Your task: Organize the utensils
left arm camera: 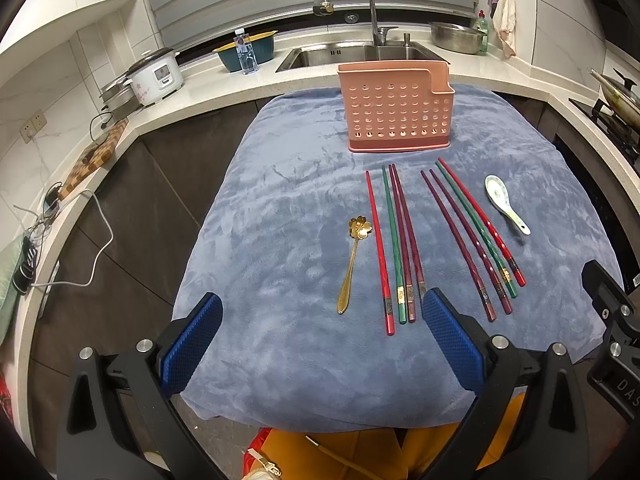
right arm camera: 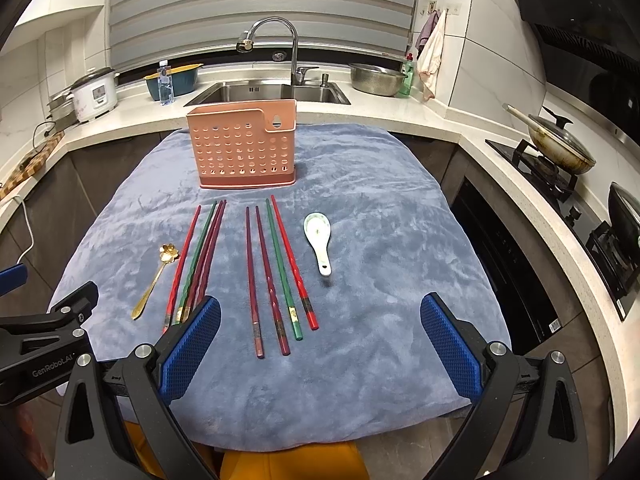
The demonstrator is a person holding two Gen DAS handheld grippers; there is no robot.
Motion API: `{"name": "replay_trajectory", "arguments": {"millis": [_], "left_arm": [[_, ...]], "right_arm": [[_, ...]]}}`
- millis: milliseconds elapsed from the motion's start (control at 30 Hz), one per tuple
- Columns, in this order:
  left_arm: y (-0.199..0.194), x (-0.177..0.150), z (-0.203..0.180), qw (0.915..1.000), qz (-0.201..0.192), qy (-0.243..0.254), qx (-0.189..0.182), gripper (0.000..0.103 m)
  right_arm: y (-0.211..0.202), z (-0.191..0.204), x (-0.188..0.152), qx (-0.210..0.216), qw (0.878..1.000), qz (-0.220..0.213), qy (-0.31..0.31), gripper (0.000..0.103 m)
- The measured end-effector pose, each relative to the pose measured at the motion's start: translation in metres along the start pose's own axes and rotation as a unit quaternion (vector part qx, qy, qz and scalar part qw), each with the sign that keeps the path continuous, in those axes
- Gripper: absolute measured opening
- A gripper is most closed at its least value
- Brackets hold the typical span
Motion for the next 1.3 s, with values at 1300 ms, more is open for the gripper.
{"name": "replay_trajectory", "arguments": {"millis": [1300], "left_arm": [[-0.0015, -0.0015, -0.0017, 1.0000, 0.003, 0.001, -0.001, 0.096]], "right_arm": [[0.0033, -0.0037, -0.0054, 0.000, 1.000, 0.003, 0.003, 0.096]]}}
Point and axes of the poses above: each gripper's, at about its wrist camera, not at the fingertips, and y roughly the way its jaws point, z to its left, x to its top, the point moved 6 cm from there along y, roughly the way its jaws point, and after that the axes turned 14 degrees about x, right-handed, at the moved point
